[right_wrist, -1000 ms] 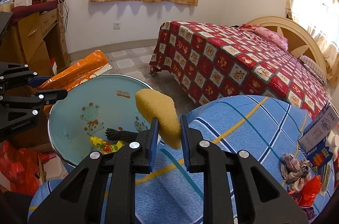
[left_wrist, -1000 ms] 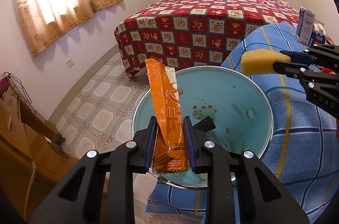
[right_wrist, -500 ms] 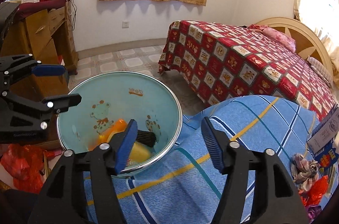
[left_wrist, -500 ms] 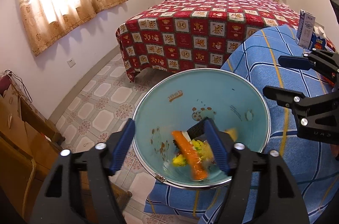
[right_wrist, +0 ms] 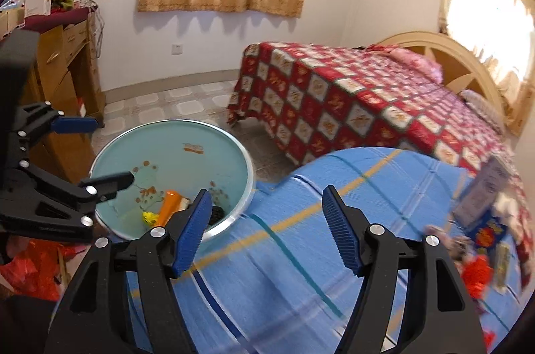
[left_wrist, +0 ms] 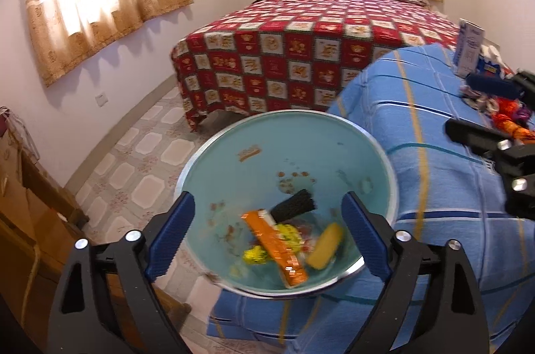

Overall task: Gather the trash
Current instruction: 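Move both open grippers back from the bin toward the table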

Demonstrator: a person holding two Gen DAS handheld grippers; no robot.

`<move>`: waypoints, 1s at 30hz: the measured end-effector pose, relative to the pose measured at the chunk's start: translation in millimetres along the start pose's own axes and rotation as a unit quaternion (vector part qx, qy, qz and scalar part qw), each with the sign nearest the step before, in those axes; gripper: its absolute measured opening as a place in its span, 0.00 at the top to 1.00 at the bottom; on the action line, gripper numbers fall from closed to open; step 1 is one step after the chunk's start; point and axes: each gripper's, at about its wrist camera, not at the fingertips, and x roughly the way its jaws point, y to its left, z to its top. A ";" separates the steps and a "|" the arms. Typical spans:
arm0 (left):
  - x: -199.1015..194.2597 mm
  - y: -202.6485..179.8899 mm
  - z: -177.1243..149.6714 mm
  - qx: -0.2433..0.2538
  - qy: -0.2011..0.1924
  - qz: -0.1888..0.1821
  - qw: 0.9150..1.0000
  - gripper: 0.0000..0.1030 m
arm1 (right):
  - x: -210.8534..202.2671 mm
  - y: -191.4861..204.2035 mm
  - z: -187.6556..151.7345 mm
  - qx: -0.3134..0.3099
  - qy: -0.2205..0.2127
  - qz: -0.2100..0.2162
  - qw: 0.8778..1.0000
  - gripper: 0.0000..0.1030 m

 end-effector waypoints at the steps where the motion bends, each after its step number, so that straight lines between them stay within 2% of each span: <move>1: 0.2 -7.5 -0.5 0.004 0.001 -0.008 1.000 0.12 | -5.1 -3.7 -2.7 0.001 -0.002 -0.008 1.000 0.30; 7: -2.7 -55.0 -4.3 0.047 -0.004 -0.042 0.998 0.11 | -73.7 -59.3 -46.0 0.048 -0.006 -0.106 0.993 0.29; 10: -3.6 -77.8 -1.5 0.063 -0.009 -0.059 0.996 0.10 | -97.0 -89.5 -71.6 0.085 0.011 -0.149 0.985 0.28; 13: -2.2 -93.6 2.0 0.073 -0.012 -0.069 0.995 0.10 | -111.0 -112.9 -99.1 0.117 0.034 -0.171 0.978 0.28; 17: -1.4 -115.3 4.5 0.084 -0.016 -0.081 0.993 0.10 | -128.4 -129.2 -131.1 0.153 0.053 -0.168 0.972 0.28; 24: -0.9 -131.9 8.8 0.090 -0.019 -0.081 0.992 0.07 | -156.2 -146.4 -168.3 0.184 0.060 -0.207 0.959 0.28; 27: -1.2 -136.6 10.5 0.088 -0.018 -0.083 0.992 0.07 | -166.9 -149.1 -171.7 0.198 0.034 -0.195 0.960 0.28; 30: -6.4 -142.3 12.2 0.089 -0.023 -0.089 0.992 0.06 | -163.1 -146.5 -171.2 0.189 0.030 -0.175 0.966 0.28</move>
